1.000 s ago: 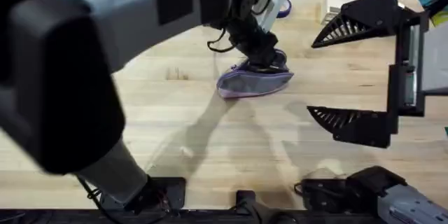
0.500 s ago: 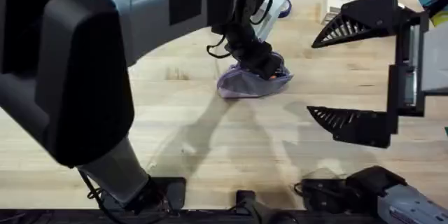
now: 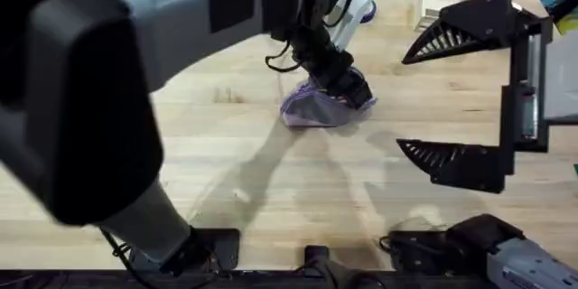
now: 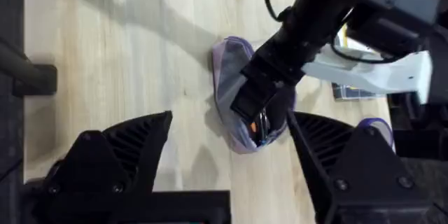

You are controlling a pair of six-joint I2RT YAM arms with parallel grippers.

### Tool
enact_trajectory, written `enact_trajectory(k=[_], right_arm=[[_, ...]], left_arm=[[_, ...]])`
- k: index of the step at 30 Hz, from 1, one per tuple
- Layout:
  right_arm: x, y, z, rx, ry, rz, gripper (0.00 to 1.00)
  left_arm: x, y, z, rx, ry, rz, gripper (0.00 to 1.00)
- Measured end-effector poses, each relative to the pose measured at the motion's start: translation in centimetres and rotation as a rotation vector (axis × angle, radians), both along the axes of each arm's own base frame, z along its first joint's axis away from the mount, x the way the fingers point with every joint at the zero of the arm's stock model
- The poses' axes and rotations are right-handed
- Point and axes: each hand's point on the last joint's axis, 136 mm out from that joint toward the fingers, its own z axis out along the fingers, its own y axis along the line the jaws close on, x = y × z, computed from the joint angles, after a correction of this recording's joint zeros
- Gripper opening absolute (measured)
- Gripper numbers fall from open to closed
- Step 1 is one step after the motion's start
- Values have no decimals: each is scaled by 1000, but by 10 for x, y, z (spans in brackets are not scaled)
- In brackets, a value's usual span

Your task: Unzip the bag, pick up the pens from the table one at a time and place them inside, then zip the bag closed.

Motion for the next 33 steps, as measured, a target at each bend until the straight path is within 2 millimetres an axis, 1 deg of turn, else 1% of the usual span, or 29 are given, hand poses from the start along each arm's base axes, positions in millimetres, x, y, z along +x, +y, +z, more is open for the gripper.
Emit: enact_trajectory(k=[4,8,10,13,14,17,22,23,33], right_arm=[[-2,-1,-1,-3,10,0,996],[-2,-1,-1,-3,10,0,997],[-2,-1,-1,-3,10,0,997],[-2,-1,-1,-3,10,0,998],[-2,0,-1,-3,8,0,998],[-2,0,-1,-4,6,2,998],[-2,0,-1,-6,3,6,998],[-2,0,-1,-7,1,8,997],[-1,0,-1,-15,-14,23,998]], left_arm=[[-5,5,24,-24,-58,-48,994],[-10,18,50,-30,-120,-79,994],[-11,29,59,-19,-136,-83,994],[-13,47,64,9,-147,-91,995],[-11,60,67,24,-164,-100,995],[-8,72,74,31,-195,-107,995],[-3,93,92,33,-273,-120,995],[-5,107,98,45,-303,-147,995],[-10,141,99,16,-319,-260,995]])
